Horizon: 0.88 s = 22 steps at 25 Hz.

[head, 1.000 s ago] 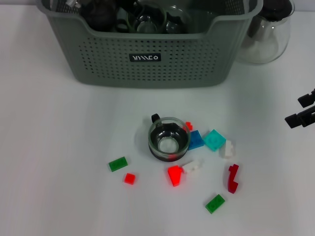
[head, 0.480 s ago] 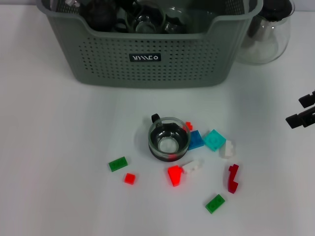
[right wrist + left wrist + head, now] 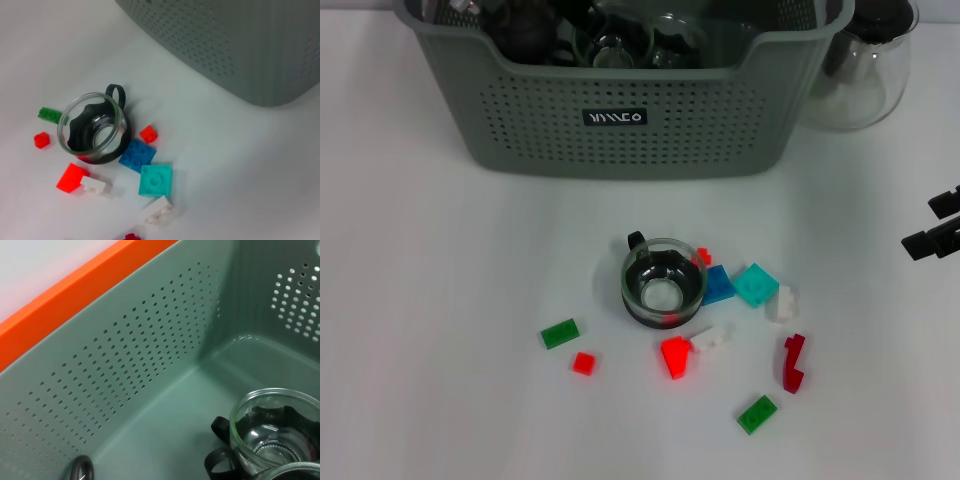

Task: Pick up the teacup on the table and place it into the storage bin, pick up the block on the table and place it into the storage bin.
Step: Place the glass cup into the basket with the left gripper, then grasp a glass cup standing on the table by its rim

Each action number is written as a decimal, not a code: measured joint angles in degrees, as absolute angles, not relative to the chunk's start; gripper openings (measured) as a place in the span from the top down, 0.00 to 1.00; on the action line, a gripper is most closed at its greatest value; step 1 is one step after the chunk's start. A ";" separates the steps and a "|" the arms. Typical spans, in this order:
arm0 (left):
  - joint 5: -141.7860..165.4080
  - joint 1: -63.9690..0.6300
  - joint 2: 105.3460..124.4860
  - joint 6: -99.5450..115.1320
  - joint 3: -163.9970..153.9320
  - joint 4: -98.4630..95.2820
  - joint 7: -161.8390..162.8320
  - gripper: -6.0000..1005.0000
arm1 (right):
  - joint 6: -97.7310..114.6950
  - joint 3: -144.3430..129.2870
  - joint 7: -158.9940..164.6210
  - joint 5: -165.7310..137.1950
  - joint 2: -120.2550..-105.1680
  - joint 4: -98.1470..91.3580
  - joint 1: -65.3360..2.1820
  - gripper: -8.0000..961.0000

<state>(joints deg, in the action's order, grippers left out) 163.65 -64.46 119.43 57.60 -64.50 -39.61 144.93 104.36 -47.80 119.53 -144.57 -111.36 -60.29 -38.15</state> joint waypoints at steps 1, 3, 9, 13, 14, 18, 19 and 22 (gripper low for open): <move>163.65 -64.46 119.43 57.61 -64.56 -39.61 144.92 0.94 | 104.28 -47.85 119.53 -144.58 -111.35 -60.29 -38.13 0.05; 163.65 -64.40 119.44 57.63 -64.59 -39.63 144.91 0.93 | 104.17 -47.94 119.53 -144.58 -111.36 -60.29 -38.06 0.05; 163.65 -64.08 119.44 58.13 -64.60 -40.61 144.88 0.89 | 104.07 -47.90 119.53 -144.58 -111.29 -60.29 -37.98 0.05; 163.65 -64.04 119.45 58.72 -64.60 -41.38 144.83 0.80 | 104.04 -47.81 119.53 -144.58 -111.26 -60.29 -37.97 0.05; 163.65 -63.98 119.45 58.95 -64.60 -41.68 144.80 0.76 | 104.04 -47.80 119.53 -144.58 -111.26 -60.29 -37.97 0.05; 163.65 -62.77 119.48 60.81 -64.56 -44.94 144.71 0.61 | 104.01 -47.80 119.53 -144.58 -111.25 -60.29 -37.94 0.05; 163.65 -62.42 119.55 61.49 -64.51 -46.13 144.69 0.59 | 103.98 -47.80 119.53 -144.58 -111.23 -60.29 -37.93 0.05; 163.65 -61.17 119.93 64.75 -64.18 -51.57 144.77 0.50 | 103.97 -47.87 119.53 -144.58 -111.19 -60.29 -37.94 0.05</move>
